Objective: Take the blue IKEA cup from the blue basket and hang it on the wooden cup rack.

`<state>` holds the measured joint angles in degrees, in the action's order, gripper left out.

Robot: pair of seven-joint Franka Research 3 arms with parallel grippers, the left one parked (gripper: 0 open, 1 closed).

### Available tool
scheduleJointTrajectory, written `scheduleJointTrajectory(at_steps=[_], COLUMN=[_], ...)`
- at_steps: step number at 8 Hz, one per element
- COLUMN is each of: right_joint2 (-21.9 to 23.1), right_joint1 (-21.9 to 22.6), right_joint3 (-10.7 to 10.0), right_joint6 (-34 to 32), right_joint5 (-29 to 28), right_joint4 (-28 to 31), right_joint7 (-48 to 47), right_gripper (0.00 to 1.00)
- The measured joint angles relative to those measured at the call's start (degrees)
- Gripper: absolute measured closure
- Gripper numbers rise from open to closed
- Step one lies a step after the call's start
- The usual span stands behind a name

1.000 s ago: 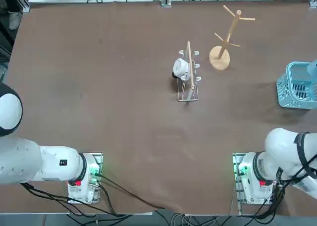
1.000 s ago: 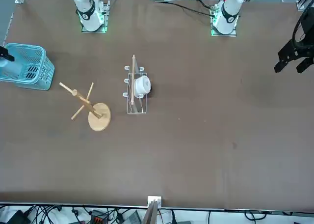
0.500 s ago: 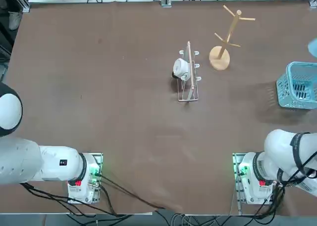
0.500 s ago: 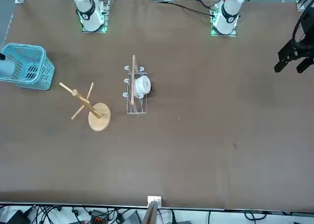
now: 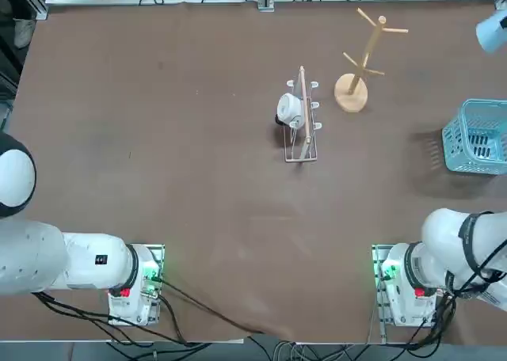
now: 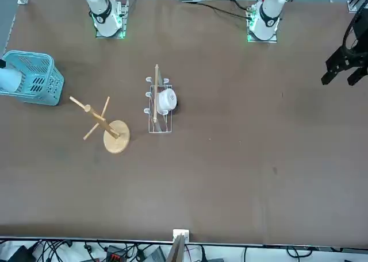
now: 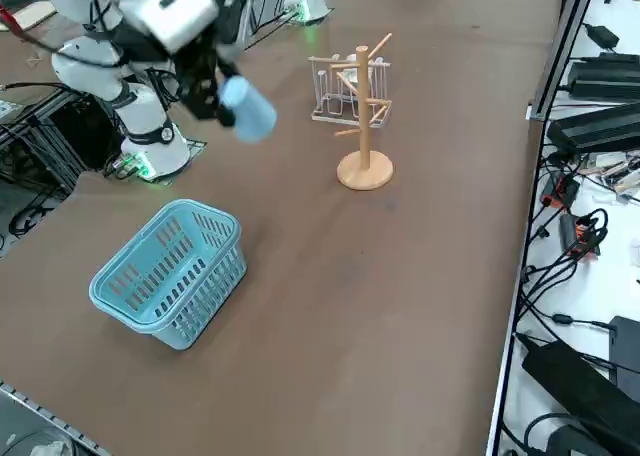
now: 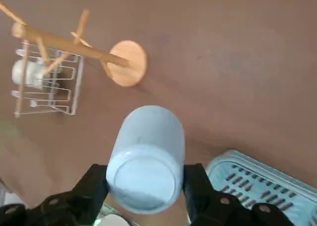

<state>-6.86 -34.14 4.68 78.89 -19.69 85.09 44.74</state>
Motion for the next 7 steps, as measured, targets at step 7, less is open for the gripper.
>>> scheduleJointTrajectory(at_steps=[7], right_joint2=[-2.71], right_joint1=[7.00], right_joint3=[0.15], right_joint6=[-3.47], right_joint5=[-18.62], right_joint4=[-2.53], right_joint7=[-0.38], right_gripper=[0.15])
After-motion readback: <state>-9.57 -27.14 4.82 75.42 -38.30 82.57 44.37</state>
